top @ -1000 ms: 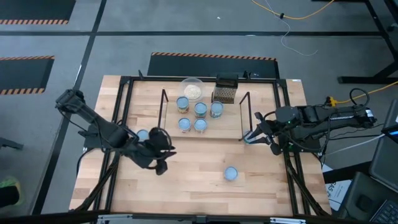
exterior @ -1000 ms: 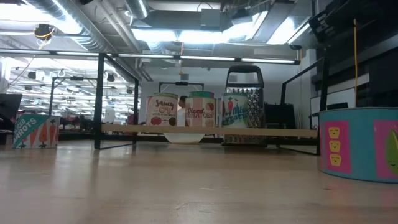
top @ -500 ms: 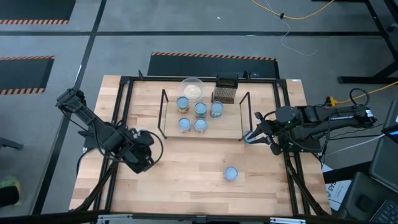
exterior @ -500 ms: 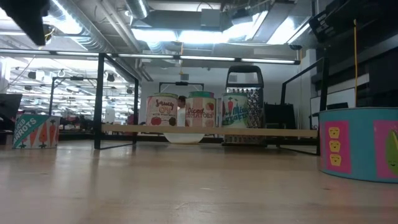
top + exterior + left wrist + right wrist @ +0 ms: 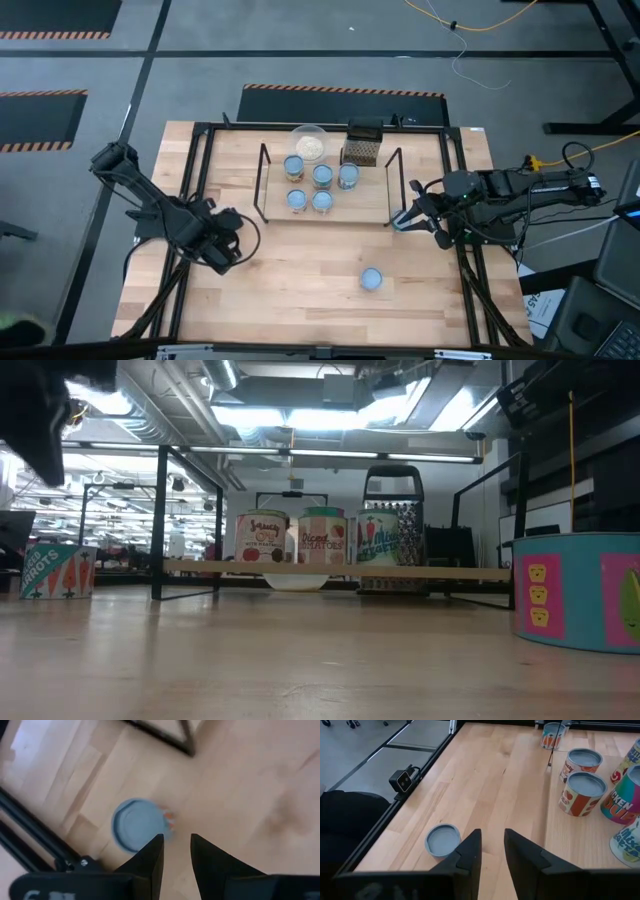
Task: Pick and place cans onto a shelf
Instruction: Put the canned sliced carrots on the shelf
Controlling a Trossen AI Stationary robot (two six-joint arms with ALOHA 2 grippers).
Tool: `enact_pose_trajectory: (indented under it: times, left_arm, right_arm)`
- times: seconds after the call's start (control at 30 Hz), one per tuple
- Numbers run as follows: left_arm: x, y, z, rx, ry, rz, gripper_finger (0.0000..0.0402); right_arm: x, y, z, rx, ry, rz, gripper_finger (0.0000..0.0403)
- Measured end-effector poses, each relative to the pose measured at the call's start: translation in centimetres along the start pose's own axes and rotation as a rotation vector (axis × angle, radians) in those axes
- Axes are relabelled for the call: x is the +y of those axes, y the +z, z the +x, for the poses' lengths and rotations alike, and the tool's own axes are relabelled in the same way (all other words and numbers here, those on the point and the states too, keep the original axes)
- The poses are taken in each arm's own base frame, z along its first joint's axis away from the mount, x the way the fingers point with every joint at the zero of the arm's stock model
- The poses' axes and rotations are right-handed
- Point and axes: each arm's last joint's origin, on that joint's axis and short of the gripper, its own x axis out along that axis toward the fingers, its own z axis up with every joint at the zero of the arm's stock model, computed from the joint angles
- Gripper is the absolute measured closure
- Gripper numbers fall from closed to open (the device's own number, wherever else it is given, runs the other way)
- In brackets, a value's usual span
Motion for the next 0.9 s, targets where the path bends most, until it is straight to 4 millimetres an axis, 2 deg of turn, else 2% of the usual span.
enact_pose_trajectory:
  times: [0.27, 0.4, 0.9]
  left_arm:
    - [0.4, -1.9, 3.9, 0.021, 0.049, 0.014, 0.0312]
    - [0.5, -2.4, 5.2, 0.023, 0.05, 0.006, 0.0312]
    - [0.9, -2.5, 6.6, 0.029, 0.066, -0.028, 0.0312]
  right_arm:
    - [0.0, 0.0, 0.0, 0.0, 0.0, 0.0, 0.0315]
    - [0.0, 0.0, 0.0, 0.0, 0.0, 0.0, 0.0315]
    - [0.0, 0.0, 0.0, 0.0, 0.0, 0.0, 0.0315]
